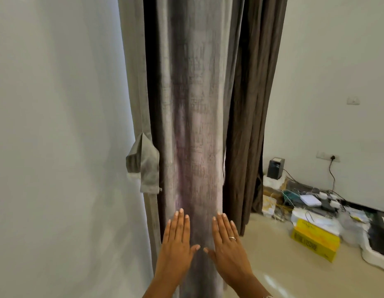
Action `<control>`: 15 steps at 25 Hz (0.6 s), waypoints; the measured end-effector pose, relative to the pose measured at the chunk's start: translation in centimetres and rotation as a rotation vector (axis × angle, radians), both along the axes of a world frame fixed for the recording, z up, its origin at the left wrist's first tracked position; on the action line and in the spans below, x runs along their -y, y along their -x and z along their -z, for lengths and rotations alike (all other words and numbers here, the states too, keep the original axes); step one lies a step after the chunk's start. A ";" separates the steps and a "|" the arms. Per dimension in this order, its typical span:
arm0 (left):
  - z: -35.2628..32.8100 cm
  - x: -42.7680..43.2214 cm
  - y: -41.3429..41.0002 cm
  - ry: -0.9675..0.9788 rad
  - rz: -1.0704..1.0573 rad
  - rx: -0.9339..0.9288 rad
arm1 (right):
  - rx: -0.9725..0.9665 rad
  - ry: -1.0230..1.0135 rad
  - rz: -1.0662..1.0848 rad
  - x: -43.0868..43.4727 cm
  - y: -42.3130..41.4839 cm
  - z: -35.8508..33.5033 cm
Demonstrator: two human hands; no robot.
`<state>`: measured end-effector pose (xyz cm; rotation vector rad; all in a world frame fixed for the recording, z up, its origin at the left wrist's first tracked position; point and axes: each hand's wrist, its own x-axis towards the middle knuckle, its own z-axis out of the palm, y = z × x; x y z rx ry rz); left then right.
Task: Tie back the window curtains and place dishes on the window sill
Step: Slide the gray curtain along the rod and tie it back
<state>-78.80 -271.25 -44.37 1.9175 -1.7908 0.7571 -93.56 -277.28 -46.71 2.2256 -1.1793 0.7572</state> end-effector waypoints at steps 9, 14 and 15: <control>-13.1 16.4 -0.6 0.335 -0.076 0.027 | 0.183 0.223 -0.144 17.0 -3.2 -13.7; -23.6 20.7 -1.8 0.501 -0.022 0.085 | 0.310 0.317 -0.295 21.2 -5.3 -24.7; -25.9 21.5 -1.9 0.537 -0.001 0.090 | 0.329 0.339 -0.334 22.0 -5.6 -27.0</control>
